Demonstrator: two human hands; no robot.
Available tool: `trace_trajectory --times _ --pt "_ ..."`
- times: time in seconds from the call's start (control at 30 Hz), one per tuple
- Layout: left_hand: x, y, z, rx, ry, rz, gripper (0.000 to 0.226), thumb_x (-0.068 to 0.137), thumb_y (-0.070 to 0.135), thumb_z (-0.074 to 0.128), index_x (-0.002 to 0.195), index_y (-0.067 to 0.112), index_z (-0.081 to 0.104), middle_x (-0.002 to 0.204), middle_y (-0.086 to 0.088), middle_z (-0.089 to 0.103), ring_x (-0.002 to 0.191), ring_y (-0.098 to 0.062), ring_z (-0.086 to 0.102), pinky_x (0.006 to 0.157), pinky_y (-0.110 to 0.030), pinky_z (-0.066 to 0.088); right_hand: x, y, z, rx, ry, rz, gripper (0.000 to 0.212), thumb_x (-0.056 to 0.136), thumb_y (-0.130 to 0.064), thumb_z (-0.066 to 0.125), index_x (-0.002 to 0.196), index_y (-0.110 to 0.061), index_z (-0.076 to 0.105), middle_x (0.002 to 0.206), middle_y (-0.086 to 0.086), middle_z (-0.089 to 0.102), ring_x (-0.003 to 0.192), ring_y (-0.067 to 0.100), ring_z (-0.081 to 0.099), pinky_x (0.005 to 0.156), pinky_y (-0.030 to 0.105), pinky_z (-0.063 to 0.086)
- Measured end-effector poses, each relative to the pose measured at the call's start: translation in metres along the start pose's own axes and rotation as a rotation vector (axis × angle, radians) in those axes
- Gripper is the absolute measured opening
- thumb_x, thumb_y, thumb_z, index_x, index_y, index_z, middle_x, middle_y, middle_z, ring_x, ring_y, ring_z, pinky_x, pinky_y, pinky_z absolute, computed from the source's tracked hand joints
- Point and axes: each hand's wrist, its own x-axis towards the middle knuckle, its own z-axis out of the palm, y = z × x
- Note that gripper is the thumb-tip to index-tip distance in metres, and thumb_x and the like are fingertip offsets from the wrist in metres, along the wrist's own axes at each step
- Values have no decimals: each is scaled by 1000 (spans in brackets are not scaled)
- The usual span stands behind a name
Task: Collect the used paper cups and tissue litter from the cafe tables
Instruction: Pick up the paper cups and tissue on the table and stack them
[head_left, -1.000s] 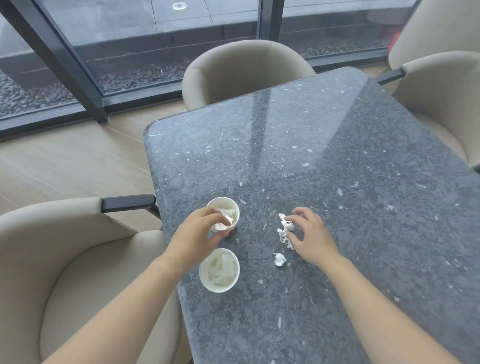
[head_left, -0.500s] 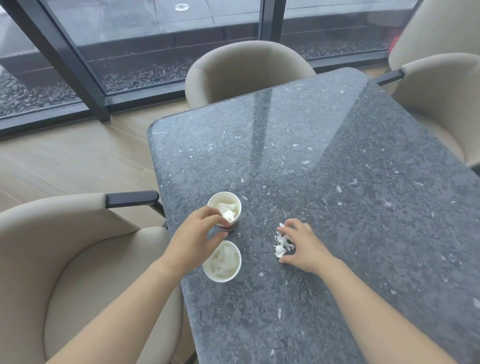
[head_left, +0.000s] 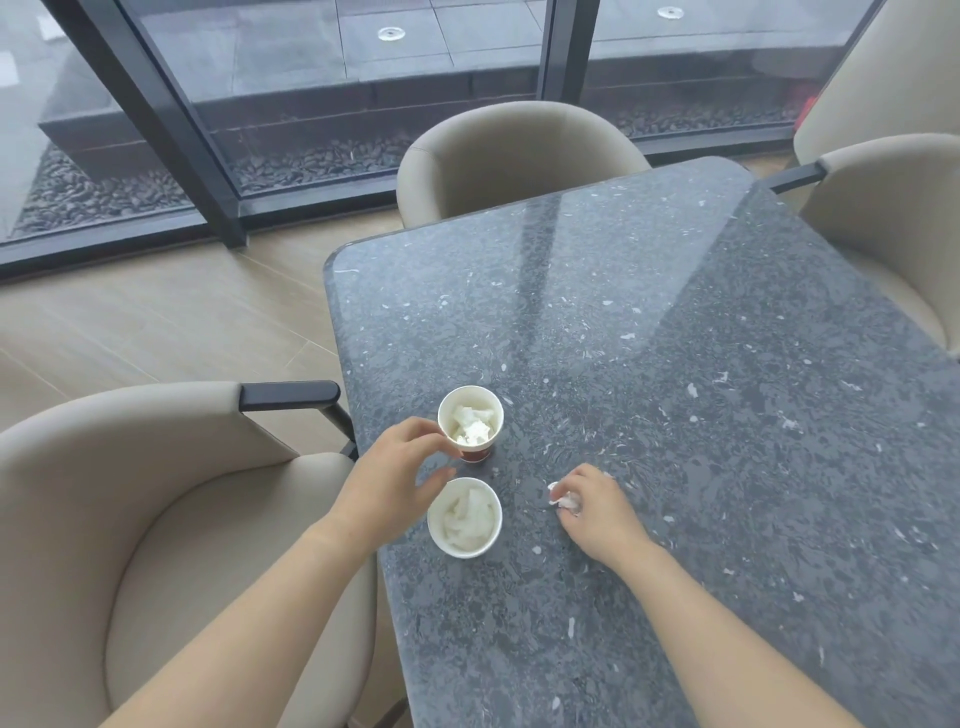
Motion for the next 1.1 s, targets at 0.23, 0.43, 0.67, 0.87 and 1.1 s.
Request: trace_trajectory --times 0.23,0.43,0.67,0.87,1.1 --pt "-10 -1 -8 1 -3 -26 15 81 24 68 96 27 67 105 12 55 99 -13 56 85 -31 48 -17 -84 -26 190 147 -264 19 76 -10 68 88 -25 67 93 -13 53 84 1 50 71 0 32" --pt "-16 -2 -16 -1 2 -43 20 81 18 67 99 26 66 103 14 51 101 -13 54 86 -28 46 -31 -112 -9 133 -17 -383 31 76 -12 65 105 -23 64 110 -9 53 101 6 52 87 17 40" --pt "-27 -6 -22 -10 -22 -76 21 83 19 64 102 27 64 109 9 54 104 -13 53 89 -31 46 -34 -109 -5 119 -8 -381 32 78 -14 66 108 -24 64 117 -12 51 106 5 50 89 30 47" --pt "-21 -5 -20 -7 -32 -67 23 83 17 63 103 29 64 109 10 54 104 -14 54 88 -33 47 -38 -104 -7 94 38 -418 24 77 -15 67 101 -22 65 109 -9 57 99 9 54 84 23 46" --pt "1 3 -13 52 -49 -6 34 82 8 59 110 27 60 120 12 54 113 -14 50 89 -36 48 -46 -83 -13 -110 172 -559 27 75 7 55 95 -6 68 102 6 65 100 27 57 74 40 53"
